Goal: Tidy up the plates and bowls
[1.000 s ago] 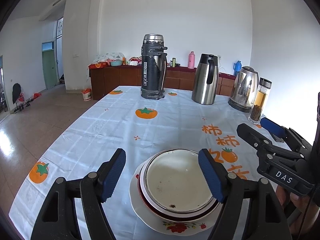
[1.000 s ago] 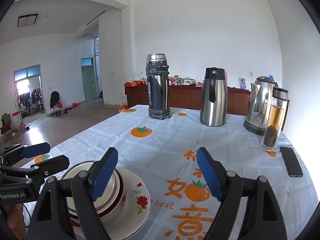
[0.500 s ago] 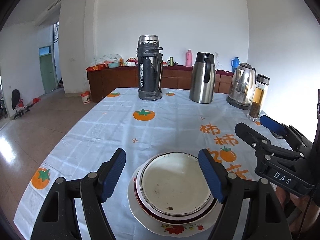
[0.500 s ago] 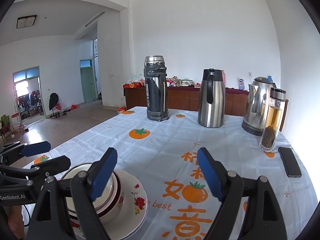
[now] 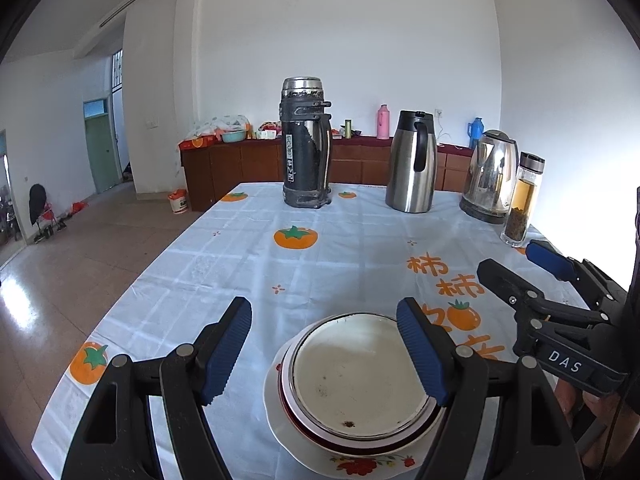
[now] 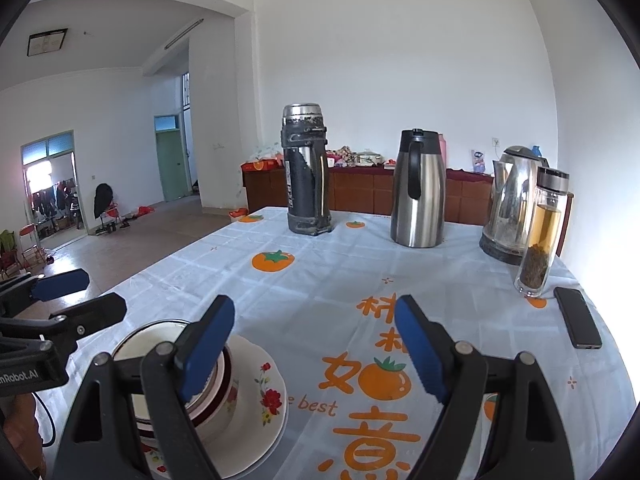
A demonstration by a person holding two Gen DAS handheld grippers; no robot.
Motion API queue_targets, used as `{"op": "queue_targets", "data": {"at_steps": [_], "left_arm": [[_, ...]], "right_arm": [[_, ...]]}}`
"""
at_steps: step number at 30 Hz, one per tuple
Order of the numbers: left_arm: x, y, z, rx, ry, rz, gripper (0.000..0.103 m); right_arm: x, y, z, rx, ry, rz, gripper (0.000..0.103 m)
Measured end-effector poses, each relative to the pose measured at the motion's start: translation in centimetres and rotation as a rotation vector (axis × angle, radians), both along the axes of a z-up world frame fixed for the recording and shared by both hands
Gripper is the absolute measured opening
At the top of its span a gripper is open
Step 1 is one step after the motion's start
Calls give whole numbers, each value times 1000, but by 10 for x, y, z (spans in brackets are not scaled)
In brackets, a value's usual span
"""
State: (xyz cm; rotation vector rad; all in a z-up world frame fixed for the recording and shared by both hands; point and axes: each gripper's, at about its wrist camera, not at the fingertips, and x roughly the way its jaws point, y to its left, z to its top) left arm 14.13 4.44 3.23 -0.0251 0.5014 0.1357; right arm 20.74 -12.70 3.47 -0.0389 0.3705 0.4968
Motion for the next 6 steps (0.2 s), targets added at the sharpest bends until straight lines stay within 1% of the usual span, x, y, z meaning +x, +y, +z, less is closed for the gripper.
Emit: {"op": "queue_targets", "data": {"at_steps": [6], "left_arm": [[-3, -3, 4, 4, -5, -23, 77]], "right_arm": [[2, 0, 0, 0, -1, -1, 84]]}}
